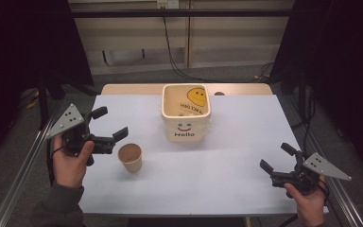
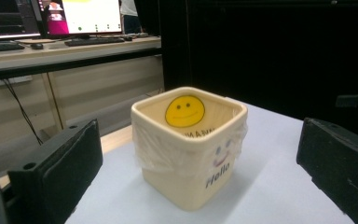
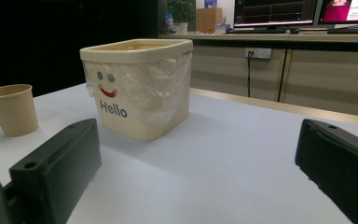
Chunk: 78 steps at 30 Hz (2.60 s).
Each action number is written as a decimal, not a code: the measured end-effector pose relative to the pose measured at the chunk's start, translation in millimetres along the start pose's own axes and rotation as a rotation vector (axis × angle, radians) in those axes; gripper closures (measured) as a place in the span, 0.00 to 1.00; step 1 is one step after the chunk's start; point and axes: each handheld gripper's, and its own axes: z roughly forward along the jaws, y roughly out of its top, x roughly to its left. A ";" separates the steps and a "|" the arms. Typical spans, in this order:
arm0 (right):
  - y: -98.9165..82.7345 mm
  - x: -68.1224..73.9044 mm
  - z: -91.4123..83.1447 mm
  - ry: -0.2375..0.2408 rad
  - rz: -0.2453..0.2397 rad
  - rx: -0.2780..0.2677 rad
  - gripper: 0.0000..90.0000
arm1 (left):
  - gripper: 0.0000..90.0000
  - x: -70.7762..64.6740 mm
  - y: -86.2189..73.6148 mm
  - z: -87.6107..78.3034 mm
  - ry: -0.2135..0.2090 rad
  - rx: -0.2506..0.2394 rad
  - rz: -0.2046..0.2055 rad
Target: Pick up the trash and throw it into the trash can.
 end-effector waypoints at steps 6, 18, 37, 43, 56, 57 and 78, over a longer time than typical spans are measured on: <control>0.1 0.1 0.6 0.007 0.001 -0.007 0.00 | 0.00 2.1 26.2 7.1 -0.001 0.004 0.014; 0.2 0.2 0.6 0.018 -0.003 0.000 0.00 | 0.00 6.9 34.4 30.1 -0.031 0.237 0.009; -0.5 1.4 2.1 0.027 -0.002 0.011 0.00 | 0.02 4.2 16.9 78.2 -0.095 0.835 -0.001; -1.0 1.7 2.9 0.023 0.004 0.017 0.00 | 0.04 1.4 1.9 88.6 -0.113 0.988 -0.016; -0.8 2.1 3.0 0.025 -0.003 0.016 0.00 | 0.05 5.6 -31.3 103.7 -0.110 1.191 -0.075; -0.8 2.5 3.2 0.023 0.005 0.016 0.00 | 0.05 5.6 -31.3 103.7 -0.110 1.191 -0.075; -0.9 2.3 3.8 0.033 -0.007 0.016 0.00 | 0.24 9.4 -27.5 106.6 -0.098 1.251 -0.163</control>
